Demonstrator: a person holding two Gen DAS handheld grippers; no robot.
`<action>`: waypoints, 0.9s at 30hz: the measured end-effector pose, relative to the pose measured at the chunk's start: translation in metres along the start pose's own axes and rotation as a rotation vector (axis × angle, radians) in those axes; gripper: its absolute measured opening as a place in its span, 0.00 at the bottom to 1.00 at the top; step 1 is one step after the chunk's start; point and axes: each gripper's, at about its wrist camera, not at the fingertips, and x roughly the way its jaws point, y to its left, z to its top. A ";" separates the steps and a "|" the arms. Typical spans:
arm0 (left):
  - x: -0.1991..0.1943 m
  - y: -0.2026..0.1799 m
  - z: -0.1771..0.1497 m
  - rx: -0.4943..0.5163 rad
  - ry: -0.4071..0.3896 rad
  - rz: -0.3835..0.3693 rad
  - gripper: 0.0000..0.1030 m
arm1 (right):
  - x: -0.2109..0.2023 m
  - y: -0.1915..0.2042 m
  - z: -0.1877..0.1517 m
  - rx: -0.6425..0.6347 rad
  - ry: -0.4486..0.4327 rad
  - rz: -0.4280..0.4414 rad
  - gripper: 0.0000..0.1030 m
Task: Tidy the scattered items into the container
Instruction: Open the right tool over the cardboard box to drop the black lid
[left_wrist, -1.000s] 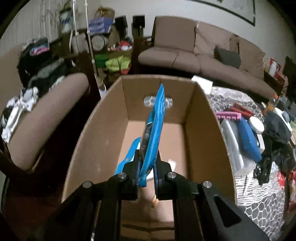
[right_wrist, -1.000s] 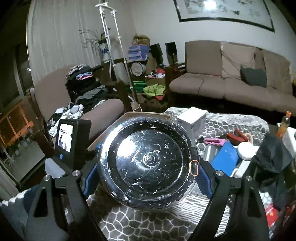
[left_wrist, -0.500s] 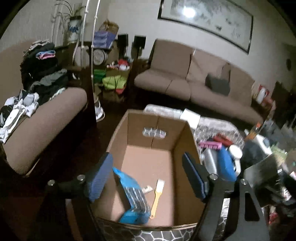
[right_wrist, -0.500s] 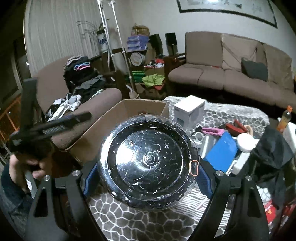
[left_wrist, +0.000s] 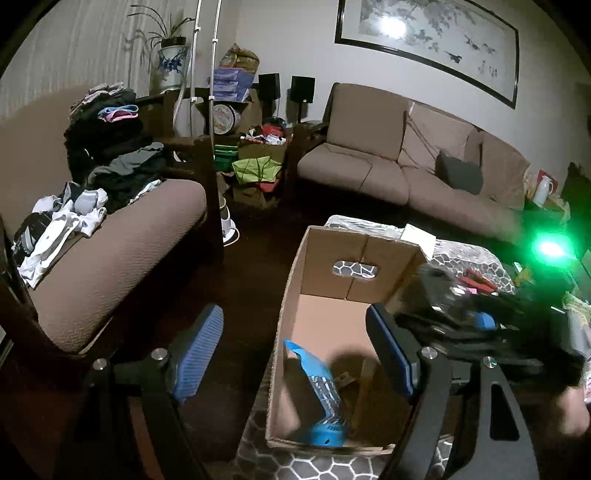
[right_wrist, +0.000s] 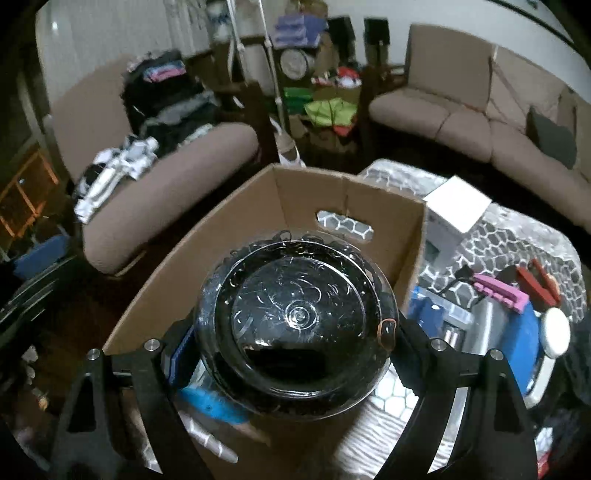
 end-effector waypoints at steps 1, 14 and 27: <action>0.000 0.001 0.000 0.001 0.001 0.003 0.78 | 0.010 0.001 0.003 0.001 0.018 -0.008 0.82; 0.001 -0.001 -0.002 0.029 0.015 -0.001 0.78 | -0.007 -0.009 -0.004 -0.004 -0.025 -0.026 0.93; 0.002 -0.054 -0.013 0.126 0.021 -0.057 0.78 | -0.137 -0.101 -0.087 0.089 -0.150 -0.155 0.93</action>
